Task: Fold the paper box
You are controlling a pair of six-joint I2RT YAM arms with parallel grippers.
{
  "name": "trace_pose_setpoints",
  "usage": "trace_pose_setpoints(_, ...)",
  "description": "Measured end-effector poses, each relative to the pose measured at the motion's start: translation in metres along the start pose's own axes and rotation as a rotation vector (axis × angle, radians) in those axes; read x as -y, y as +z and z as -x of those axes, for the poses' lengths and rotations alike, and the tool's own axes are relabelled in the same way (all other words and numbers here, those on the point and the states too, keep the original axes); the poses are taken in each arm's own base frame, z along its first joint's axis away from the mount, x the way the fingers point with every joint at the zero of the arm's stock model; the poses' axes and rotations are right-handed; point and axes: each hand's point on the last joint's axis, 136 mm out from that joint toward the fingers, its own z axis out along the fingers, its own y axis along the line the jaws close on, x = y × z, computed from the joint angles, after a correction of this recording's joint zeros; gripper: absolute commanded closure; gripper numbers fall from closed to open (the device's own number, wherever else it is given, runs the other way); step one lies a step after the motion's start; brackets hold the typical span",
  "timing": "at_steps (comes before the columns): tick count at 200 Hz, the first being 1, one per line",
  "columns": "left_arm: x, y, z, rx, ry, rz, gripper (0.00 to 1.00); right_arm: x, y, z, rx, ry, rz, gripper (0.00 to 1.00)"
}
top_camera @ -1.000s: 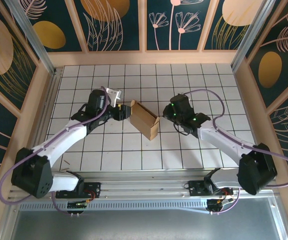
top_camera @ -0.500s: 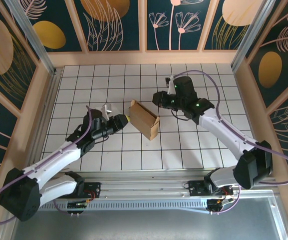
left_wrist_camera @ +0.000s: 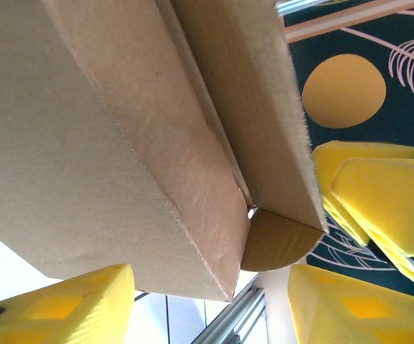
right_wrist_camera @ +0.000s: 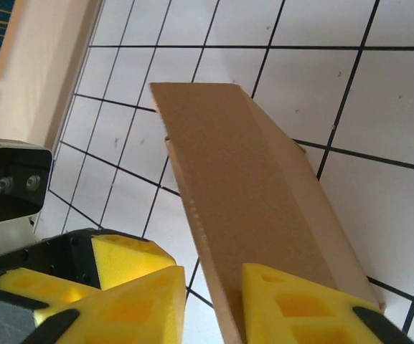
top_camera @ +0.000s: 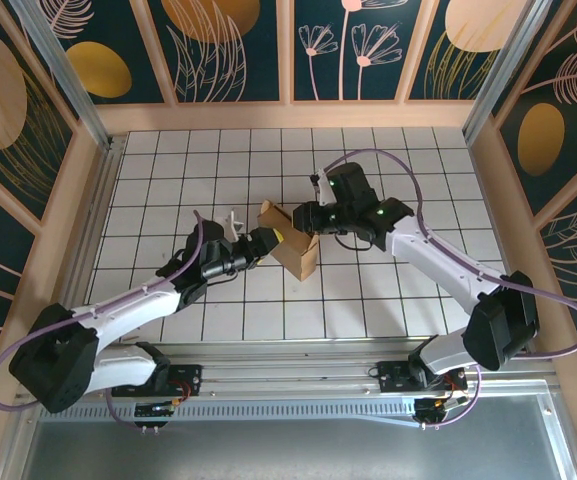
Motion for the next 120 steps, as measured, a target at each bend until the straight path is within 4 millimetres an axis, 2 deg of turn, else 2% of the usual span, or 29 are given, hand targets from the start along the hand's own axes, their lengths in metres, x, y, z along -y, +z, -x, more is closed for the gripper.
trace_pose_setpoints(36,-0.011,0.01,-0.012,-0.037,-0.027,0.032,0.57,0.002,0.004,-0.003,-0.002,-0.018,-0.029,0.86)
trace_pose_setpoints(68,-0.019,0.014,-0.017,-0.047,-0.054,0.053,0.64,-0.001,0.007,-0.003,0.019,-0.041,-0.058,0.87)
trace_pose_setpoints(120,-0.016,0.018,-0.012,-0.028,-0.073,0.031,0.71,-0.002,0.01,-0.003,0.089,-0.06,-0.148,0.87)
